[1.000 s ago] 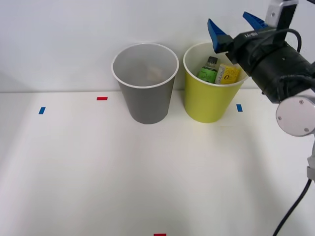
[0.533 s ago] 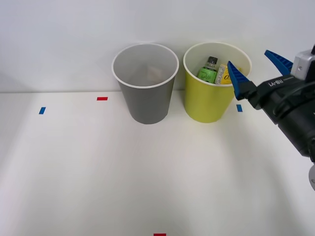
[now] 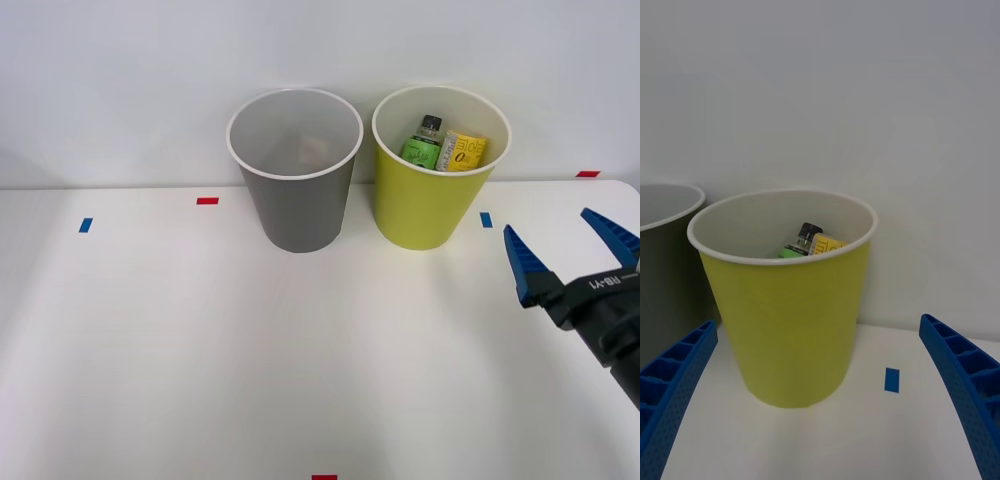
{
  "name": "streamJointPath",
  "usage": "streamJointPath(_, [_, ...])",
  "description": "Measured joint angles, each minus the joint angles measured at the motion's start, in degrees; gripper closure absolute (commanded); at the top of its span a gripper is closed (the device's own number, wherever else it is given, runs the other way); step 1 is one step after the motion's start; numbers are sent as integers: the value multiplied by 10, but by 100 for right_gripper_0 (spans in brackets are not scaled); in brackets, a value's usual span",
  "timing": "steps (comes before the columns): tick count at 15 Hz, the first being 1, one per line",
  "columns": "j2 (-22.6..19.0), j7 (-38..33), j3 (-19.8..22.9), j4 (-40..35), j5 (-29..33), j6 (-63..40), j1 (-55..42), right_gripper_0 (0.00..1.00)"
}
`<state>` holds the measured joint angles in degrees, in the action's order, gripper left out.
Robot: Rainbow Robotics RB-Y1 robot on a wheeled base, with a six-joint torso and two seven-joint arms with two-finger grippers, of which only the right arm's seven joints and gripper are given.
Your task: Put cans in the gray bin, plastic bottles in the light green bin
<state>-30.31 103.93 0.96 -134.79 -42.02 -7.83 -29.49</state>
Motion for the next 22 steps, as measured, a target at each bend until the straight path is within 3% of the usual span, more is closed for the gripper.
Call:
streamJointPath(4, [21,5,0,-6,0,15,-80,8])
streamJointPath(9, [104,33,-14,-6,14,15,-138,8])
streamJointPath(13, [123,56,-29,-6,37,15,-146,8])
streamJointPath(18, [189,32,-61,5,186,17,-148,8])
streamJointPath(22, [179,-73,-94,71,283,132,-139,8])
